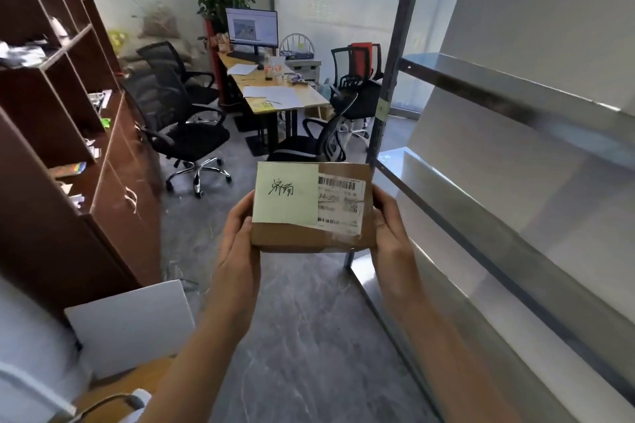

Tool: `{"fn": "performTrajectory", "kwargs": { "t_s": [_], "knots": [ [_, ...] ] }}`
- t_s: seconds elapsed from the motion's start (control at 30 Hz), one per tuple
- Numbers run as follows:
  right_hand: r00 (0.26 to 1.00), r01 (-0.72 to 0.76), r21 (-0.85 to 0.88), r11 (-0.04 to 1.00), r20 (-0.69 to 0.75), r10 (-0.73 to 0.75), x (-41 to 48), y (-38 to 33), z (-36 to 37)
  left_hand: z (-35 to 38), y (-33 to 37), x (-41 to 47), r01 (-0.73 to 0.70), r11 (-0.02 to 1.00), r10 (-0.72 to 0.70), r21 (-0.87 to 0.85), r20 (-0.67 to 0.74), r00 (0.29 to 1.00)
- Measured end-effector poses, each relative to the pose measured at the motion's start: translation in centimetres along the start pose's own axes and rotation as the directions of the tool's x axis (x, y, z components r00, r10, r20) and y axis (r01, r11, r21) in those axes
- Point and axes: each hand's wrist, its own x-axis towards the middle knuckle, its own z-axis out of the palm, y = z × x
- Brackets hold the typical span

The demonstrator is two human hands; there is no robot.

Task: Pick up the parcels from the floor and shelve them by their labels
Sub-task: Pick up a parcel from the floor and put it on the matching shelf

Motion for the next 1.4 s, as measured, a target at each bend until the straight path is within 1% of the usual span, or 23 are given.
{"fn": "performTrajectory", "kwargs": {
  "t_s": [0.1,0.2,0.4,0.5,0.6,0.73,0.93,1.07,1.2,1.3,1.4],
  "knots": [
    [1.000,-0.009,0.010,1.000,0.030,0.009,2.7,0.7,0.3,0.1,-0.7,2.3,0.002,1.000,-0.001,0.007,-0.034,0.999],
    [0.998,-0.012,0.054,0.998,0.057,0.009,5.7,1.5,-0.2,0.7,-1.3,4.8,-0.008,1.000,0.009,0.024,-0.044,0.999],
    [0.994,-0.010,0.113,0.994,0.110,-0.002,13.1,4.1,-1.7,3.3,-2.6,10.7,-0.038,0.996,0.046,0.076,-0.097,0.994],
    [0.992,-0.004,0.124,0.992,0.129,-0.012,17.2,5.0,-3.4,5.2,-3.9,14.2,-0.032,0.994,0.044,0.101,-0.115,0.992],
    [0.992,0.007,0.125,0.992,0.127,-0.023,21.3,5.7,-5.9,7.8,-5.7,17.9,-0.025,0.994,0.036,0.106,-0.106,0.994],
    [0.997,0.009,0.126,0.992,0.079,-0.020,25.8,6.8,-9.8,11.8,-8.6,22.4,-0.026,0.996,0.032,0.084,-0.071,0.997],
    [0.999,-0.030,0.110,0.994,-0.017,0.032,29.1,9.1,-14.2,15.6,-13.1,26.4,0.035,0.996,-0.035,0.087,-0.007,0.999],
    [0.994,-0.052,0.106,0.993,-0.090,0.061,31.0,10.1,-16.4,17.5,-15.8,29.5,0.073,0.993,-0.079,0.089,0.065,0.995],
    [0.976,-0.078,0.084,0.993,-0.198,0.093,33.6,11.9,-18.0,19.0,-18.8,33.8,0.137,0.989,-0.143,0.062,0.123,0.982],
    [0.951,-0.107,0.039,0.993,-0.287,0.114,36.0,13.2,-19.0,19.9,-21.5,37.5,0.191,0.979,-0.201,0.069,0.196,0.960],
    [0.921,-0.112,0.032,0.993,-0.372,0.116,38.3,14.2,-19.7,21.0,-23.7,41.2,0.230,0.972,-0.235,0.051,0.270,0.934]
  ]
}}
